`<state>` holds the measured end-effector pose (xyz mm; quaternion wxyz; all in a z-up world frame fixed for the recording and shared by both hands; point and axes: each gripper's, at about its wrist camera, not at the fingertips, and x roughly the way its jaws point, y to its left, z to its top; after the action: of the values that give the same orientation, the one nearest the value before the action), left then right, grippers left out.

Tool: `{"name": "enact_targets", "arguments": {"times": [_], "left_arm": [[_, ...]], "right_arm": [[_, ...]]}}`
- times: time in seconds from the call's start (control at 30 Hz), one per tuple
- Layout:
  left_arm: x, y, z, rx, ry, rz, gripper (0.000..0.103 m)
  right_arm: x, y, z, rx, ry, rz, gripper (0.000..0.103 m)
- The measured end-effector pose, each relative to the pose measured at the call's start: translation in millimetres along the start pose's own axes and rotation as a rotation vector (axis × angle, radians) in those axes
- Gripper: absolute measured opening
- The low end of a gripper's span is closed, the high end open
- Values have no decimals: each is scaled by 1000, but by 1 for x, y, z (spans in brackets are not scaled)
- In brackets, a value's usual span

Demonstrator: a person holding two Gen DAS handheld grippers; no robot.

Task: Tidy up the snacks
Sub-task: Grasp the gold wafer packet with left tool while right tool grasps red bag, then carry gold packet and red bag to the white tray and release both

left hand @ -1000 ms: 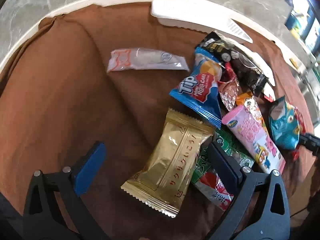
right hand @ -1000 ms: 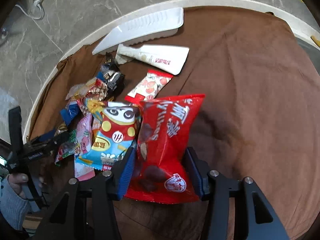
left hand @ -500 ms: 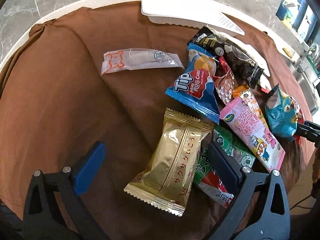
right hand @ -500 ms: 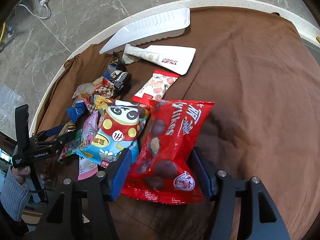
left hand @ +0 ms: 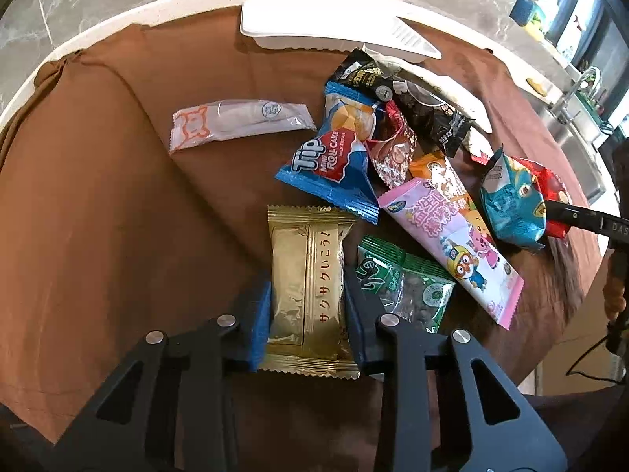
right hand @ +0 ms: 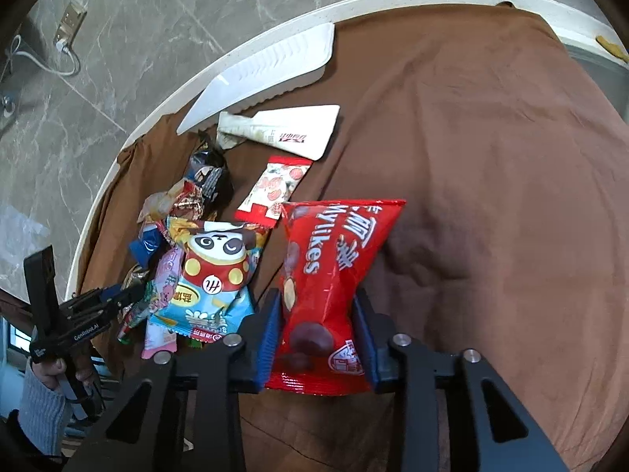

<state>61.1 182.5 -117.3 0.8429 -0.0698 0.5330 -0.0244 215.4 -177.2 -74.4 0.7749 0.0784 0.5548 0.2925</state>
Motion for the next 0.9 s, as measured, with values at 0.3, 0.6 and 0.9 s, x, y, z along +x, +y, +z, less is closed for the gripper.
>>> {"name": "enact_targets", "arguments": {"times": [0.3,0.6,0.9], "left_arm": [[-32,10,-2,-64,-20,-40,30],[-92,6,23,-84,-98,-86,30],[-101,-12,115,-27,-141,-165,30]], "right_arm": [[-20,-20,0,104,-24,112,36],[-50,-31,18,144,-63,232,36],[-68,-14,88,86,-113,266,36]]}}
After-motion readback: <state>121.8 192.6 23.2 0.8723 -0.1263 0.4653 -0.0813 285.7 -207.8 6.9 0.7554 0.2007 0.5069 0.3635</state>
